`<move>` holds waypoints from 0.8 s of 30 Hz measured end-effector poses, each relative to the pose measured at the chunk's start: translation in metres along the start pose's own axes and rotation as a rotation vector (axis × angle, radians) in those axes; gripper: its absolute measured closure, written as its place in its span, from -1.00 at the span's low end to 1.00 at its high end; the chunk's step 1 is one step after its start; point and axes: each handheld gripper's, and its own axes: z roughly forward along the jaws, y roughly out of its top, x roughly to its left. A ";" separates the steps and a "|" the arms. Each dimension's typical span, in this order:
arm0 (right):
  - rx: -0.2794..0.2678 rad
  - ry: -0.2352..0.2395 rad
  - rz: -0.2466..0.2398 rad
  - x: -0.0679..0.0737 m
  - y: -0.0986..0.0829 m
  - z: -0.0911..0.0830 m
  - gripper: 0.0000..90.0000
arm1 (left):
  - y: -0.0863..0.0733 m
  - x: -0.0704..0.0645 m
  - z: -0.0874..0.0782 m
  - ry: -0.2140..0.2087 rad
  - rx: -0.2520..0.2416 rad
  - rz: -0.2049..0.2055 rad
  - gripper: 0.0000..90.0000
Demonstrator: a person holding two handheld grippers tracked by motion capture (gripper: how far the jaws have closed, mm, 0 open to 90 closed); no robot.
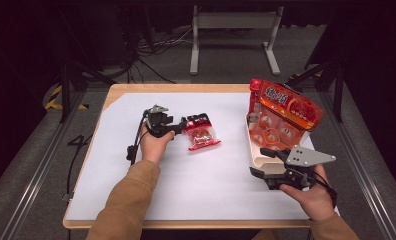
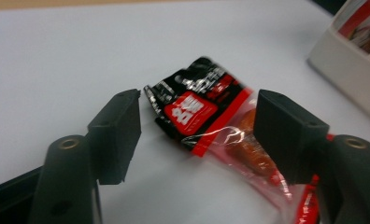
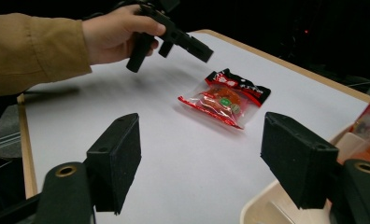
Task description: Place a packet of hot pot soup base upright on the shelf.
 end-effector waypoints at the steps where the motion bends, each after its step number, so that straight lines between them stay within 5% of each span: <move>1: -0.001 0.008 -0.002 -0.001 0.000 0.002 -0.34 | 0.000 0.001 0.003 0.001 0.003 -0.006 -0.27; 4: 0.001 0.028 -0.004 -0.002 -0.001 0.007 -0.34 | 0.001 0.004 0.009 0.024 0.014 -0.004 -0.26; 6: 0.005 0.036 -0.004 -0.002 -0.001 0.009 -0.35 | -0.001 0.009 0.018 0.035 0.010 -0.038 -0.24; 12: 0.007 0.039 0.001 -0.003 -0.003 0.011 -0.35 | -0.007 0.012 0.030 -0.003 0.027 -0.069 -0.22; 24: 0.020 0.036 0.003 0.001 -0.006 0.010 -0.35 | -0.004 -0.001 0.042 0.001 0.113 -0.010 0.07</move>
